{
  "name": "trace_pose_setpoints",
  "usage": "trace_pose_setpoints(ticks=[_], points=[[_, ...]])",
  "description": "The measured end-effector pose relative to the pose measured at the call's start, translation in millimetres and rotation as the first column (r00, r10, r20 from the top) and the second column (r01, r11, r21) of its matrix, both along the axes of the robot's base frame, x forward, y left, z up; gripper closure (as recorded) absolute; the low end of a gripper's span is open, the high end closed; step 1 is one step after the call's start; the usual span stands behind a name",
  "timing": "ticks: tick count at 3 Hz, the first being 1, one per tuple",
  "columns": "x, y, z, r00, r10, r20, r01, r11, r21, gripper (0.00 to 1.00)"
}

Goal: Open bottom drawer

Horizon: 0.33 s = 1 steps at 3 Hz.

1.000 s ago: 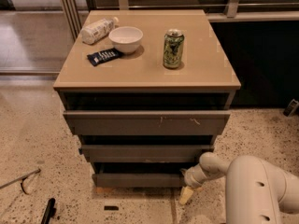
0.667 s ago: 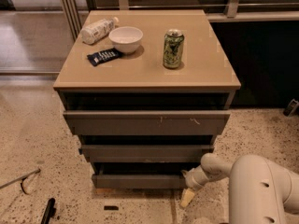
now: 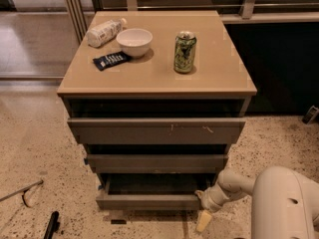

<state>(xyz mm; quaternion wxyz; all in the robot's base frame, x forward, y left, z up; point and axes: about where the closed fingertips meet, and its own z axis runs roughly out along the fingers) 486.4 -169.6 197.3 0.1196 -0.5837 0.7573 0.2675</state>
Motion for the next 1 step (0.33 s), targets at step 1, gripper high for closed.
trace_pose_setpoints(ticks=[1], points=[[-20.5,-0.1,7.6,0.9988,0.021,-0.043,-0.021,1.000,0.009,0.00]])
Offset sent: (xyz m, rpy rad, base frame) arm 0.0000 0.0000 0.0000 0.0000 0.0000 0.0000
